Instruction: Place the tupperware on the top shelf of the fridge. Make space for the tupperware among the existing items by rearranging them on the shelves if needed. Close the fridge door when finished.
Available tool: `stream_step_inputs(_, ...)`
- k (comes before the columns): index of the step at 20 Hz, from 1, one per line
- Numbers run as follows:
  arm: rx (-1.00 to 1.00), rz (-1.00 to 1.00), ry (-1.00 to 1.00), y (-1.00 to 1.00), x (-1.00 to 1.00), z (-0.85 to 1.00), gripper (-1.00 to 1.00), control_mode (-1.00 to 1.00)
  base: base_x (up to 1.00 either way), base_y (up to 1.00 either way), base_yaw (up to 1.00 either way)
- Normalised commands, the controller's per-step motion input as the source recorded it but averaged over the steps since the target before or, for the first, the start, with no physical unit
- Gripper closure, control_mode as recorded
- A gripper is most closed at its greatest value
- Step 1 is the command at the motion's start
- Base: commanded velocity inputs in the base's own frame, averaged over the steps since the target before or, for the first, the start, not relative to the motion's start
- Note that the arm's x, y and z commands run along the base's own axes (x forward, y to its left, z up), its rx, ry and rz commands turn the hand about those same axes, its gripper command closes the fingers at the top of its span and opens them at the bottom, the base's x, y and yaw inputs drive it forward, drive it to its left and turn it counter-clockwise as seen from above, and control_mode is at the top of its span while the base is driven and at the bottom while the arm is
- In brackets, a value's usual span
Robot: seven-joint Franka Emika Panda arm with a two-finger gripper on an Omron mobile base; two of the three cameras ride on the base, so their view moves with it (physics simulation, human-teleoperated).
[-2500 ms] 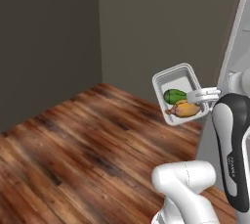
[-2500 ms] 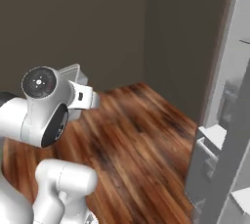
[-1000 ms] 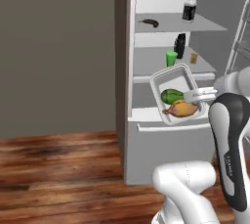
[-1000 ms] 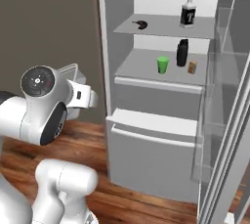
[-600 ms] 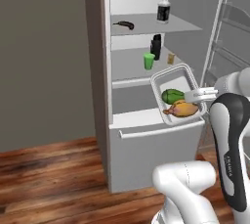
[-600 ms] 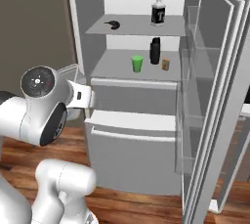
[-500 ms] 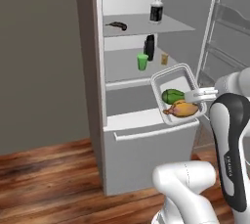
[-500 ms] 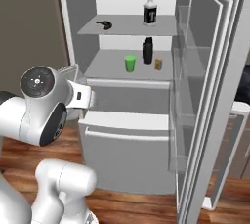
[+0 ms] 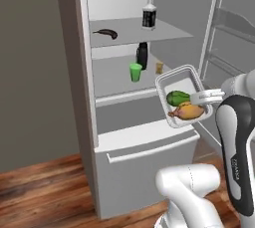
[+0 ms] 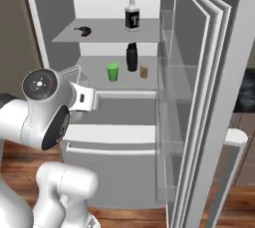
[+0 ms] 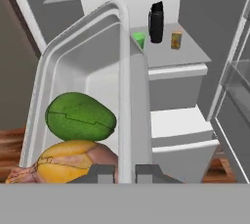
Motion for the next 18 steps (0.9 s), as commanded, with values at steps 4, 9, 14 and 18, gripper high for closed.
stream_step_inputs(4,0.00,0.00,0.00,0.00,0.00,0.00,1.00,1.00,0.82,0.00,-0.02)
stream_step_inputs(9,0.00,0.00,0.00,0.00,0.00,0.00,1.00,1.00,0.78,-0.19,0.00)
stream_step_inputs(14,0.00,0.00,0.00,0.00,0.00,0.00,1.00,1.00,0.66,-0.30,0.06)
stream_step_inputs(18,0.00,0.00,0.00,0.00,0.00,0.00,1.00,1.00,0.68,-0.25,0.16)
